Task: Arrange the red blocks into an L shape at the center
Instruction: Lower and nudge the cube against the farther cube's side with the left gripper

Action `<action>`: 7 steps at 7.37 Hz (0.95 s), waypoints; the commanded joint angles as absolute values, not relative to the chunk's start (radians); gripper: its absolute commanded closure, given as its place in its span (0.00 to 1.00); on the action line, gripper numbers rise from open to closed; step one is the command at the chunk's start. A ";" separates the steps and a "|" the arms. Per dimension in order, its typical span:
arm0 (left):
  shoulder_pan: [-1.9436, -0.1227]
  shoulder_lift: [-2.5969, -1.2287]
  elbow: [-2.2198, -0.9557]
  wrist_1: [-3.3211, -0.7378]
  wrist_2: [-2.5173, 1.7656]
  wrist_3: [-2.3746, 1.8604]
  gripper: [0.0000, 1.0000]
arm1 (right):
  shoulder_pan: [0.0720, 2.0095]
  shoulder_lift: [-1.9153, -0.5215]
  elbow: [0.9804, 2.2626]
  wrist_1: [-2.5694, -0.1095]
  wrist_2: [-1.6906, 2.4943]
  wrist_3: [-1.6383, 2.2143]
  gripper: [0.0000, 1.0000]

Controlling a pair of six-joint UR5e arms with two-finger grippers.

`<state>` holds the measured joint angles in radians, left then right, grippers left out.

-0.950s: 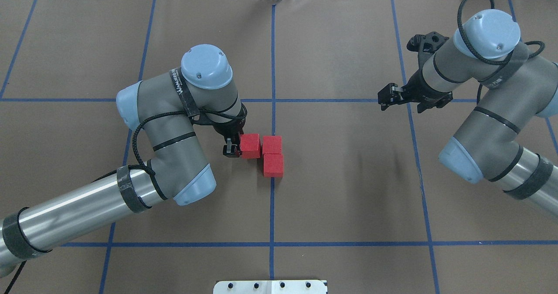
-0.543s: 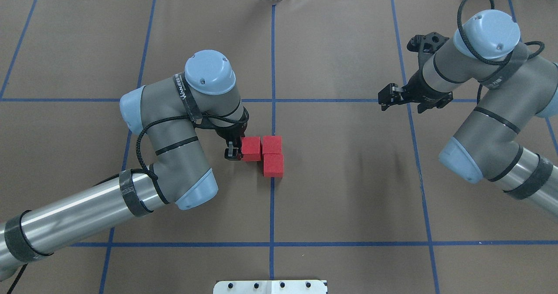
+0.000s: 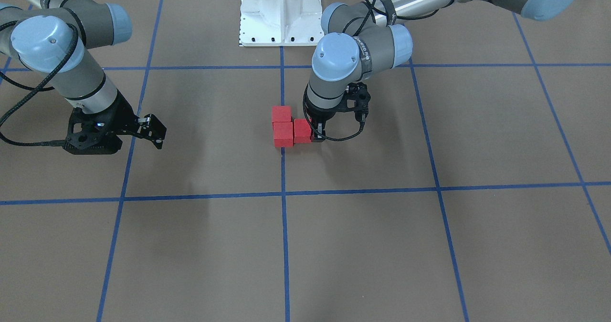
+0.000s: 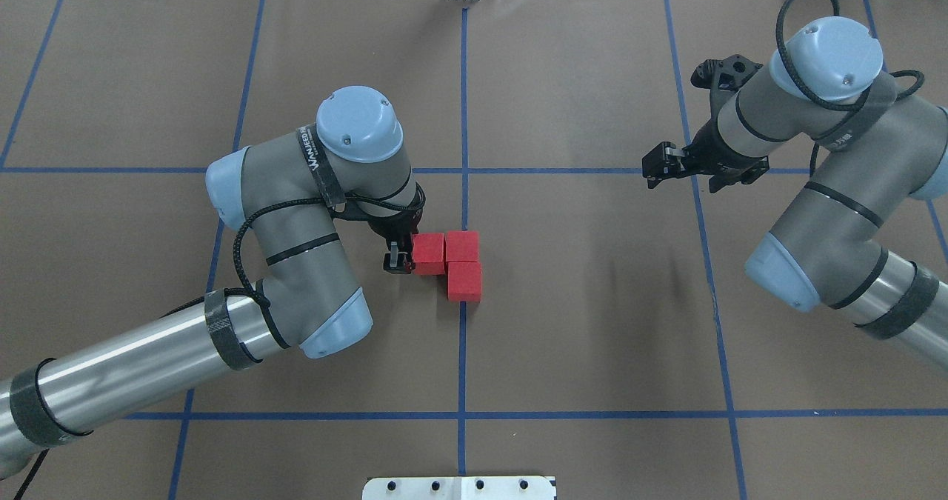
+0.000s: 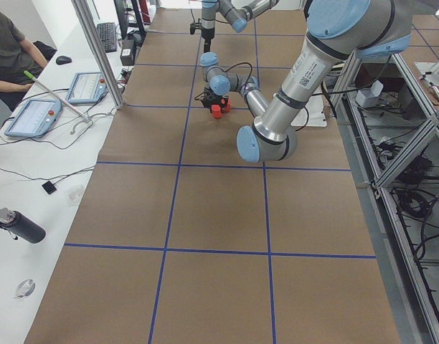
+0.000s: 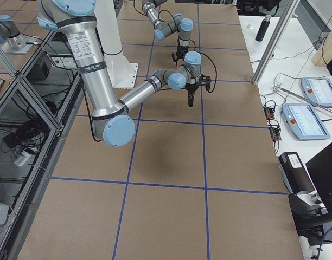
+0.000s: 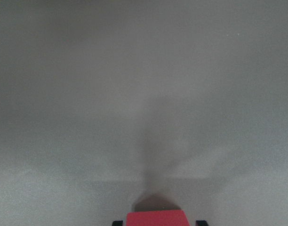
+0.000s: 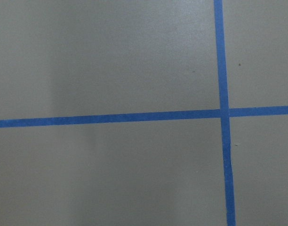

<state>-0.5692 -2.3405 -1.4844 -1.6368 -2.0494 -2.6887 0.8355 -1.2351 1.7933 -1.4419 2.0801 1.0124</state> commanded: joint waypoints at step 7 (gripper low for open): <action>-0.568 -2.347 -1.491 -1.637 -2.052 -2.681 0.00 | 0.834 -1.235 1.790 -1.442 2.080 1.012 0.00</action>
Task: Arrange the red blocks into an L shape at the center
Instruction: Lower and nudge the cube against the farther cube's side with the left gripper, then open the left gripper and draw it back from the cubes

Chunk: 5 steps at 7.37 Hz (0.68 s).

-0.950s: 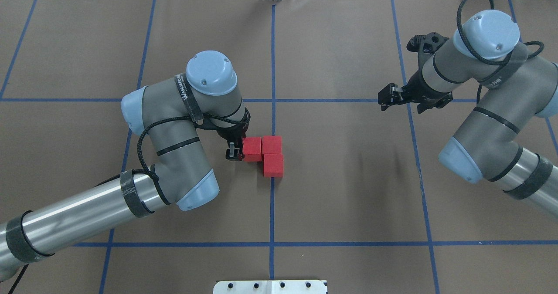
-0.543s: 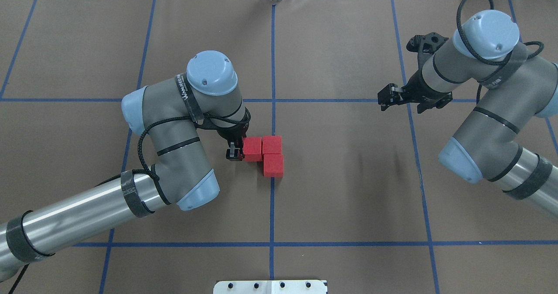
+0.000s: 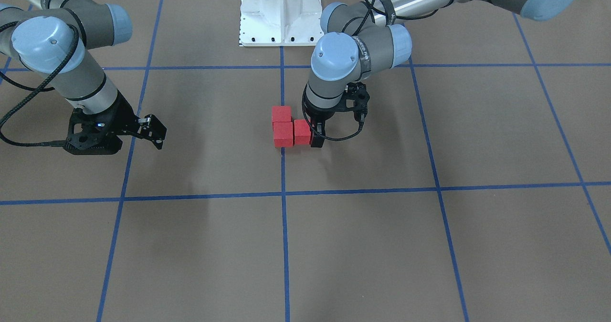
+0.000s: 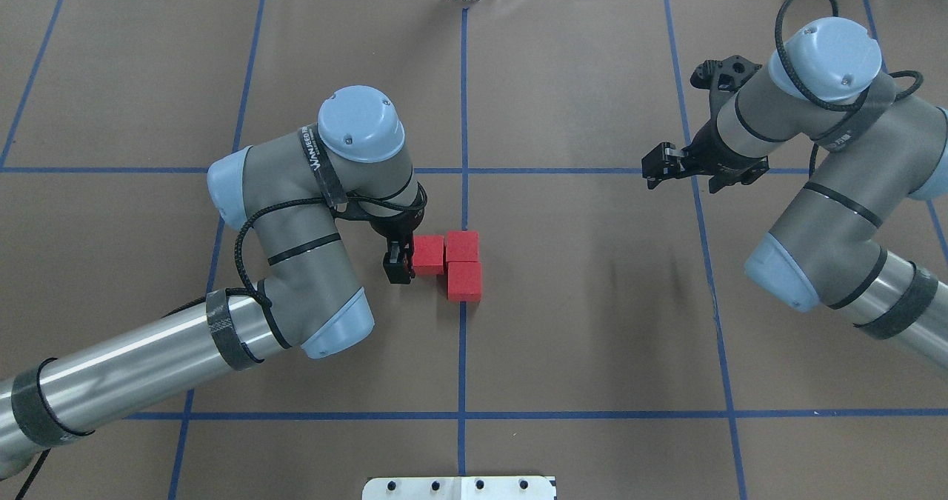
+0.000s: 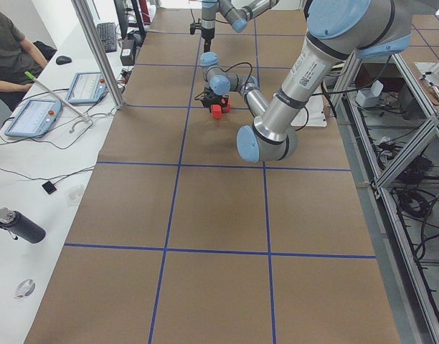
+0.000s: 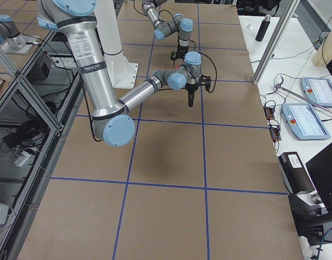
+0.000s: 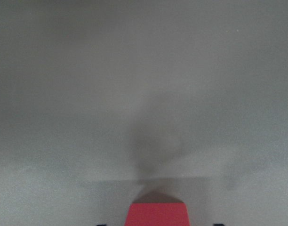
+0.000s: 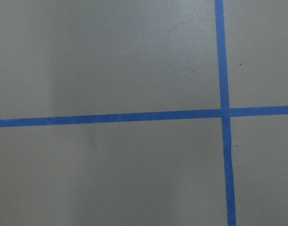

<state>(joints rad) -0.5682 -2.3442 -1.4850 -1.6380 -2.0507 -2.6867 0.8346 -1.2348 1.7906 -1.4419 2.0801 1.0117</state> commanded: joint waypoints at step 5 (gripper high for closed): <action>-0.566 -2.177 -1.698 -1.628 -2.057 -2.487 0.00 | 0.836 -1.235 1.795 -1.442 2.080 1.012 0.00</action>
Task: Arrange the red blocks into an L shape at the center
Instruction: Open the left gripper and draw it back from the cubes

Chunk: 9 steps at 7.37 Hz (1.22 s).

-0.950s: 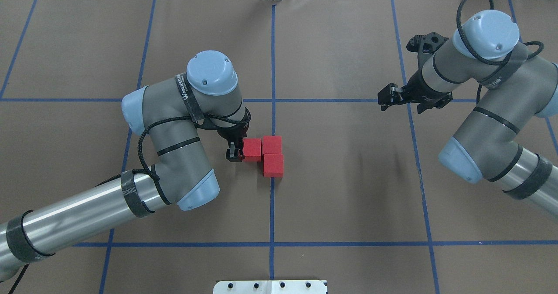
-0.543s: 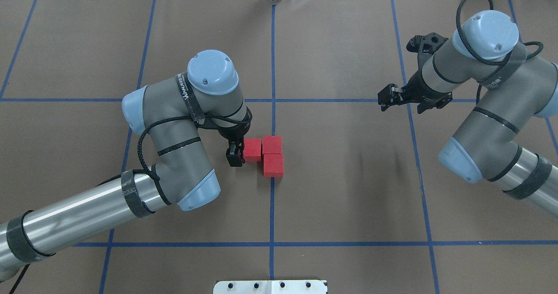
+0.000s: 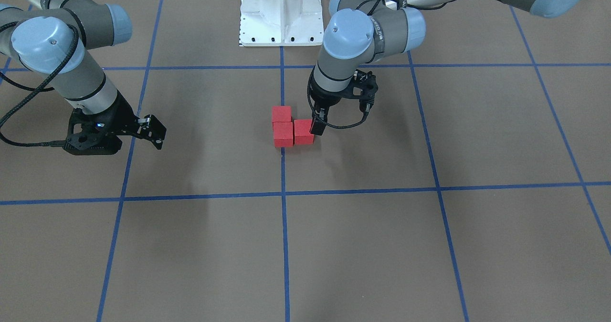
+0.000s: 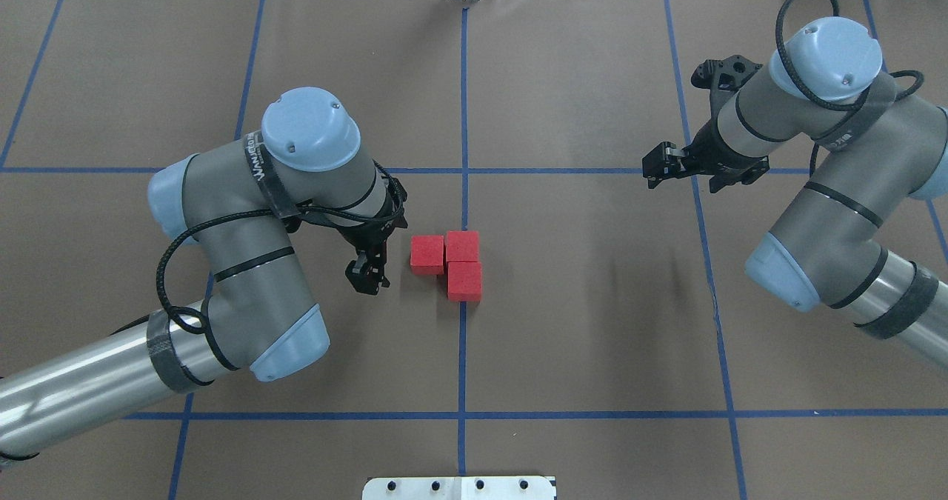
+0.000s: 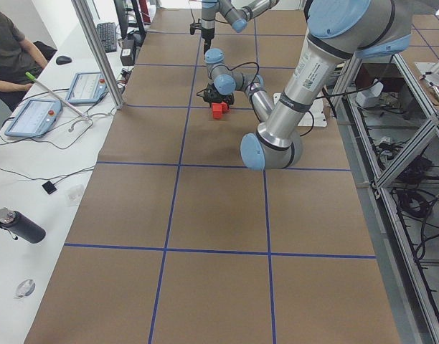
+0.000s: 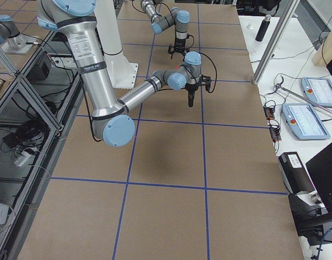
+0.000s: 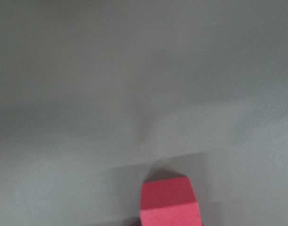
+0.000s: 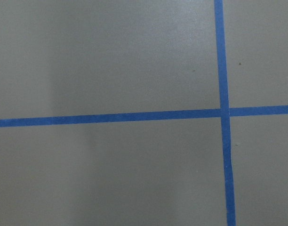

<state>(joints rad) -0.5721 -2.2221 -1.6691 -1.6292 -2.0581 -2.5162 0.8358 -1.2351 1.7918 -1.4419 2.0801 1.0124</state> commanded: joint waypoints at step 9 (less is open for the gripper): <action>-0.503 -2.253 -1.583 -1.621 -2.052 -2.500 0.00 | 0.836 -1.236 1.790 -1.442 2.080 1.011 0.00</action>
<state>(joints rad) -0.5023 -2.2439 -1.5914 -1.6220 -2.0527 -2.5002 0.8360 -1.2362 1.7921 -1.4419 2.0801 1.0115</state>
